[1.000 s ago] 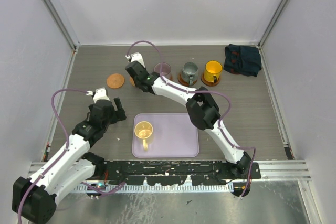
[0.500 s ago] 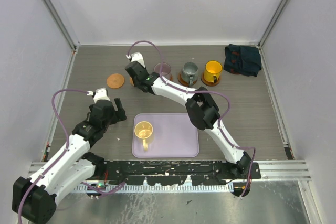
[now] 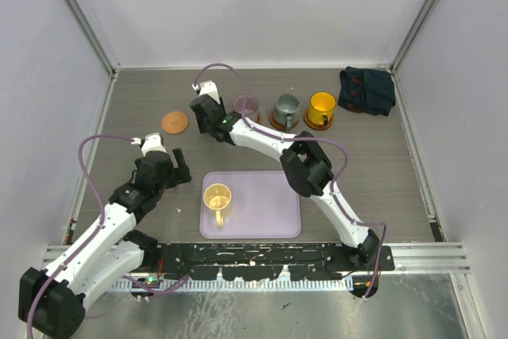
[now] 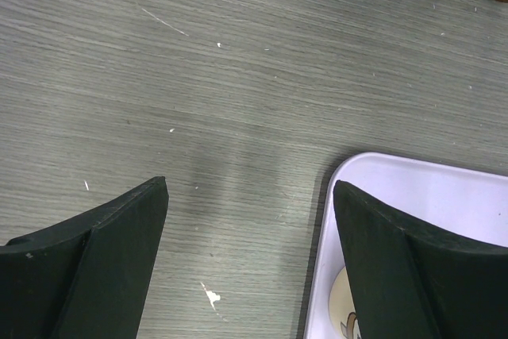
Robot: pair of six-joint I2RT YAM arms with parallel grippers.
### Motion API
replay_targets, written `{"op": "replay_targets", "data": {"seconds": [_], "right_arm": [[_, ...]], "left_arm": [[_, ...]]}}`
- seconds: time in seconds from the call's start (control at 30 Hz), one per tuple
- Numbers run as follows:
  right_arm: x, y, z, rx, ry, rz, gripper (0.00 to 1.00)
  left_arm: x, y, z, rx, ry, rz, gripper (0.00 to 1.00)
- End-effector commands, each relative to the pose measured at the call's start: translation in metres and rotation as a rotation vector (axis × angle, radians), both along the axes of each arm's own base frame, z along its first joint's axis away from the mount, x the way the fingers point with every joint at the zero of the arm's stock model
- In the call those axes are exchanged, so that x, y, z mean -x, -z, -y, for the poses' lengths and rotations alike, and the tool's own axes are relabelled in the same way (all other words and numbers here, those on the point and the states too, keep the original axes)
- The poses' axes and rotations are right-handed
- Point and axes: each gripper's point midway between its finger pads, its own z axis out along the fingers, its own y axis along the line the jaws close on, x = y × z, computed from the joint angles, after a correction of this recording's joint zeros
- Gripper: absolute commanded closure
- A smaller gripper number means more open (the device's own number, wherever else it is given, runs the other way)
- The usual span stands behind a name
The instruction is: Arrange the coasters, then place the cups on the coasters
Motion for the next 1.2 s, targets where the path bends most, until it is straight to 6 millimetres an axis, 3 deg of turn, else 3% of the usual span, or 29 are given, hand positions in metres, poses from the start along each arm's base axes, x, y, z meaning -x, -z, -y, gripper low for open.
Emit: {"op": "replay_targets", "data": {"seconds": [0.0, 0.23, 1.17], "right_arm": [[0.007, -0.050, -0.004, -0.120, 0.010, 0.046, 0.46], [0.017, -0.036, -0.008, -0.107, -0.006, 0.020, 0.46], [0.014, -0.042, -0.028, -0.084, -0.079, 0.059, 0.47]], "left_arm": [[-0.006, -0.009, 0.003, 0.027, -0.005, 0.041, 0.14], [-0.006, -0.007, 0.003, 0.029, -0.006, 0.036, 0.14], [-0.003, -0.006, 0.001, 0.036, -0.017, 0.040, 0.14]]}}
